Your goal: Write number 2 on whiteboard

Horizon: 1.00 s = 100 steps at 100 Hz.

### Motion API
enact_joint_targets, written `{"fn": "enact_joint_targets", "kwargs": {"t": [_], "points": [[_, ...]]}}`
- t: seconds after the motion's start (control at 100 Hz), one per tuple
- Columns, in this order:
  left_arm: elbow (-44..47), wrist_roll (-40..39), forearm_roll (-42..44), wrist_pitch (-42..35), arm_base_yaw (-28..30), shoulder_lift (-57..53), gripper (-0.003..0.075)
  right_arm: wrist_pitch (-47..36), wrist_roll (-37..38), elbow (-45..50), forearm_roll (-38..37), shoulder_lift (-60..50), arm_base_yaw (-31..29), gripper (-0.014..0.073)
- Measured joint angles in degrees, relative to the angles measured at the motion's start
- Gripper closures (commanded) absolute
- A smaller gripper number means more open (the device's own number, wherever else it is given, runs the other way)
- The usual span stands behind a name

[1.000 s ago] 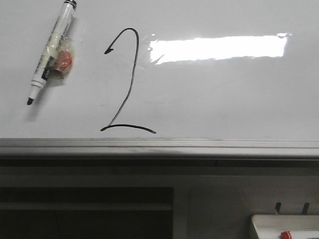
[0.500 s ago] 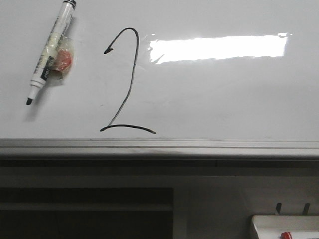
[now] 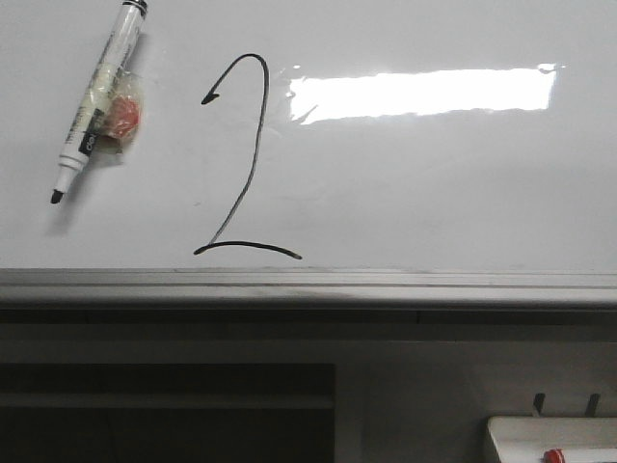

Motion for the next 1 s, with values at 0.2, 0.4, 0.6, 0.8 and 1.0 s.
{"fn": "enact_joint_targets", "kwargs": {"t": [0.2,0.4,0.6,0.8,1.0], "points": [[0.0,0.0,-1.2,0.1,0.0,-1.0,0.0741,0.1,0.0,0.0,0.0,0.0,0.0,0.0665],[0.0,2.7,-2.8,6.2,4.8,-6.0,0.0741,0.1,0.0,0.0,0.0,0.0,0.0,0.0665],[0.0,9.4,-7.0,12.8,15.9,-14.1,0.0741,0.1,0.0,0.0,0.0,0.0,0.0,0.0665],[1.0,10.0,-9.6,21.5,27.8,-23.5,0.0741,0.1,0.0,0.0,0.0,0.0,0.0,0.0665],[6.4,10.9,-12.0,24.2,35.7,-30.3,0.0741,0.1,0.0,0.0,0.0,0.0,0.0,0.0665]]}}
